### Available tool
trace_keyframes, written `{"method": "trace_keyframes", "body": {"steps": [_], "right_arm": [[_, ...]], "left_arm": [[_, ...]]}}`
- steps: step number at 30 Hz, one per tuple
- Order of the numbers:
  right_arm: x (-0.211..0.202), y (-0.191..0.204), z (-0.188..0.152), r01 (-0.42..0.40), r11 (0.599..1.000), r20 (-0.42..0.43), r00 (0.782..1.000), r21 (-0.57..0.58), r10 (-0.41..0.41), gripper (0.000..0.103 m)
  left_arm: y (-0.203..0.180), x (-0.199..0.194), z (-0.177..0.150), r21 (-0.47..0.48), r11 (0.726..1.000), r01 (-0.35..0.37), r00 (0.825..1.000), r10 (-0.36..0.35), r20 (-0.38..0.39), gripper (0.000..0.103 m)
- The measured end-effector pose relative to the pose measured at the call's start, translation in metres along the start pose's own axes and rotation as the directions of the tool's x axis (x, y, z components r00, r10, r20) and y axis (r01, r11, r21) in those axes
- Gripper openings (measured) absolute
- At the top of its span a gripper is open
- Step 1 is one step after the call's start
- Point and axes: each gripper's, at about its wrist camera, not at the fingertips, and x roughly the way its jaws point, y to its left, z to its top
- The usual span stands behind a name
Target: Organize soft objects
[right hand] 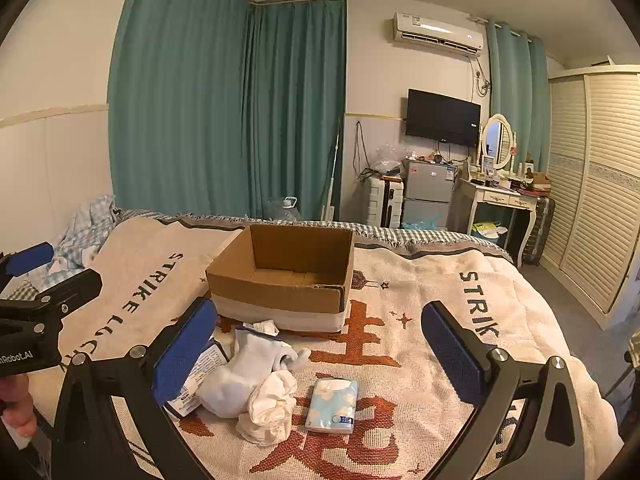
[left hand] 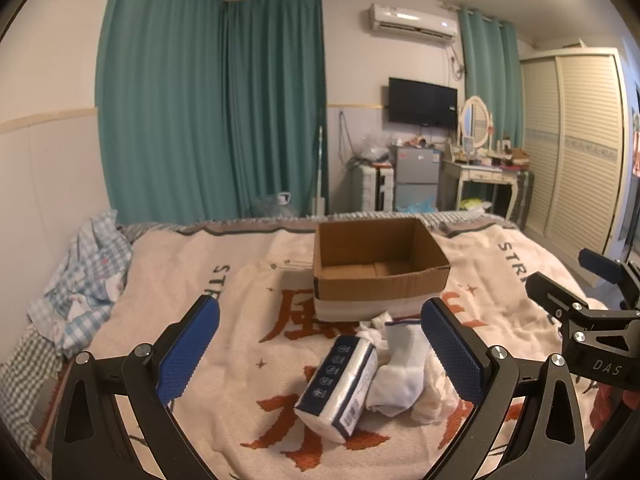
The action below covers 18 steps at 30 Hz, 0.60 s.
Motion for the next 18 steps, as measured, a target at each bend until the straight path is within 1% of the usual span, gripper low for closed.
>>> {"method": "trace_keyframes", "body": {"steps": [18], "right_arm": [[0.0002, 0.0001, 0.0002, 0.001, 1.0, 0.0, 1.0, -0.001, -0.001, 0.103]], "left_arm": [[0.002, 0.0019, 0.002, 0.009, 1.0, -0.001, 1.0, 0.001, 0.011, 0.103]]}}
